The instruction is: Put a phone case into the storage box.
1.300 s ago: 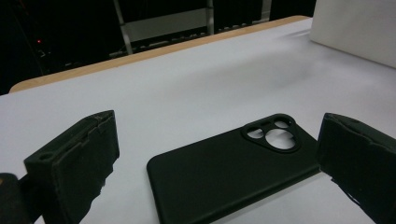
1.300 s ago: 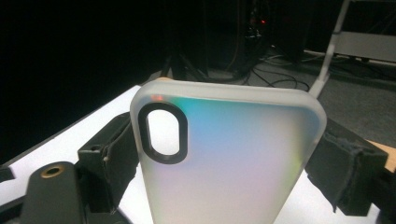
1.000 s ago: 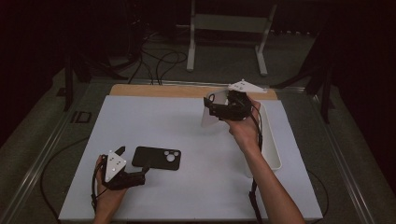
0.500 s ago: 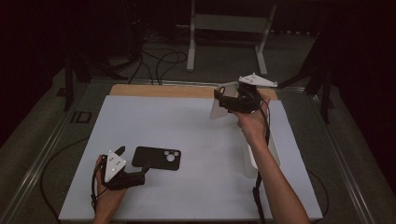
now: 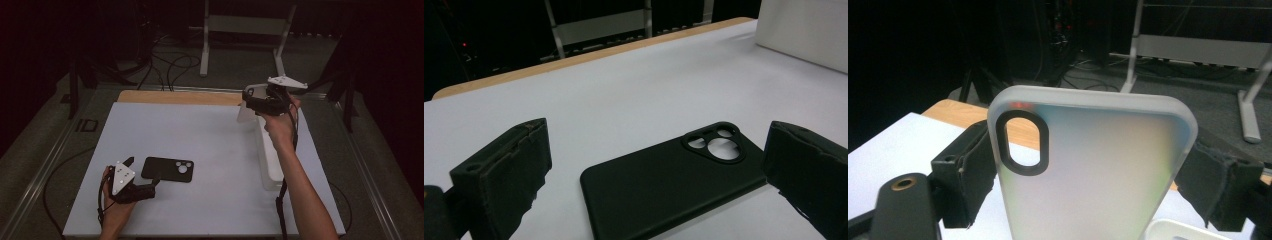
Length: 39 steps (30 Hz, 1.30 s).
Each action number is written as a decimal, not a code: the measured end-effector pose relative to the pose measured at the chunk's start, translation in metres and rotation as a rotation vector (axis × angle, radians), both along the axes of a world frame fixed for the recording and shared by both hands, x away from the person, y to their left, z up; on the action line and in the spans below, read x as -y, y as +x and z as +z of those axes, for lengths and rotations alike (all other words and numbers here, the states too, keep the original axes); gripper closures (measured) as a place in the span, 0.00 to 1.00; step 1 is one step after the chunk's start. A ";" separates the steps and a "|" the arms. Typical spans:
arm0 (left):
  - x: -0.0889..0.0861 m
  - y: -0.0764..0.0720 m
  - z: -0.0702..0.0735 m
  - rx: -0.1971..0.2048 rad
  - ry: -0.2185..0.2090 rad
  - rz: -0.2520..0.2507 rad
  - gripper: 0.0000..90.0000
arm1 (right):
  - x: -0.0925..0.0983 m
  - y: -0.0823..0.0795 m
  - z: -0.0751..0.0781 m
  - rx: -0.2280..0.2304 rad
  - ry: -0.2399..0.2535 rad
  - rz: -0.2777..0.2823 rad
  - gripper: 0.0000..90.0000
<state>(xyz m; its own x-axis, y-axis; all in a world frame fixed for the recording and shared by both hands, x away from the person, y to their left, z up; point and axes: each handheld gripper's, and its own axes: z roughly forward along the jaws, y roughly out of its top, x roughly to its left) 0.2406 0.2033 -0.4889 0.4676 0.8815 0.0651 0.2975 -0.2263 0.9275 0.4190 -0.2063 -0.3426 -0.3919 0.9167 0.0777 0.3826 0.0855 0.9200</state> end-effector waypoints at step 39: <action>0.001 0.000 -0.001 -0.004 0.005 0.001 0.00 | 0.055 0.032 -0.021 -0.091 -0.056 -0.207 0.18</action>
<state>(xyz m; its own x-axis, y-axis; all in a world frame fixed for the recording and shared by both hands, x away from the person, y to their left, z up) 0.2405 0.2019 -0.4894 0.4672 0.8816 0.0679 0.3011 -0.2308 0.9253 0.4510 -0.2609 -0.3633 -0.1883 0.9808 0.0508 0.4783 0.0464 0.8770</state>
